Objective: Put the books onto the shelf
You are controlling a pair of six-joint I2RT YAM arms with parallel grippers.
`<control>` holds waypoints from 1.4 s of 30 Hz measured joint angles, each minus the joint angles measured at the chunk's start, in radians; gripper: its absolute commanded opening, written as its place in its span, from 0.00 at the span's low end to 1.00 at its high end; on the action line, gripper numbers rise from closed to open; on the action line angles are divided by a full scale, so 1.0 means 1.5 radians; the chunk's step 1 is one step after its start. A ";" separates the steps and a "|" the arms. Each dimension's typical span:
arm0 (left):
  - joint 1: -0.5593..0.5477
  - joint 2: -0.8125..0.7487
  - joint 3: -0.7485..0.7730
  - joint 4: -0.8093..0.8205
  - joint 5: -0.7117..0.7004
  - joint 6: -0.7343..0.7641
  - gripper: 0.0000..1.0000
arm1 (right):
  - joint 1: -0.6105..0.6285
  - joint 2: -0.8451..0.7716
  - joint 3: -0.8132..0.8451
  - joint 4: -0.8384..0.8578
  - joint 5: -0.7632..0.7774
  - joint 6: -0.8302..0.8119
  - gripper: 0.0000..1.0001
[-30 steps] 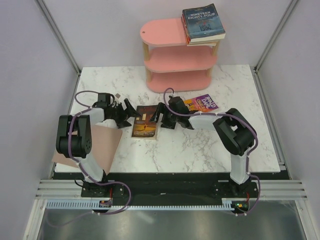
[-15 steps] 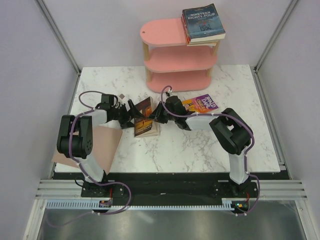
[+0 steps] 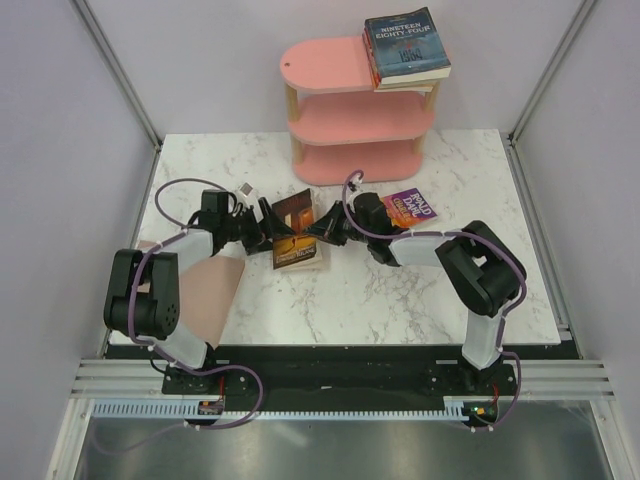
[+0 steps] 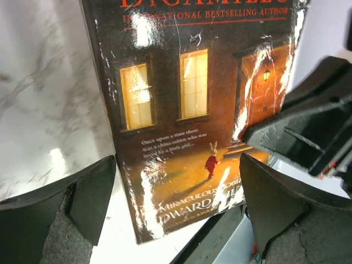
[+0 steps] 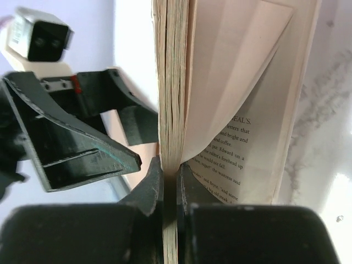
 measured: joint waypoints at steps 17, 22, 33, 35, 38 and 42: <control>-0.004 -0.008 -0.085 0.413 0.191 -0.203 0.02 | -0.036 -0.004 -0.054 0.193 -0.126 0.111 0.35; -0.004 0.013 -0.092 0.497 0.210 -0.275 0.02 | -0.035 -0.052 -0.058 0.111 -0.082 0.075 0.75; -0.012 0.015 -0.075 0.620 0.208 -0.366 0.02 | -0.035 -0.285 -0.216 0.043 0.028 0.072 0.85; -0.022 0.022 -0.064 0.641 0.206 -0.383 0.02 | -0.034 -0.297 -0.241 0.049 0.041 0.084 0.85; -0.047 0.041 -0.045 0.673 0.203 -0.408 0.02 | -0.031 -0.295 -0.255 0.049 0.052 0.100 0.85; -0.070 0.056 -0.034 0.691 0.202 -0.425 0.02 | -0.023 -0.292 -0.256 0.070 0.058 0.114 0.84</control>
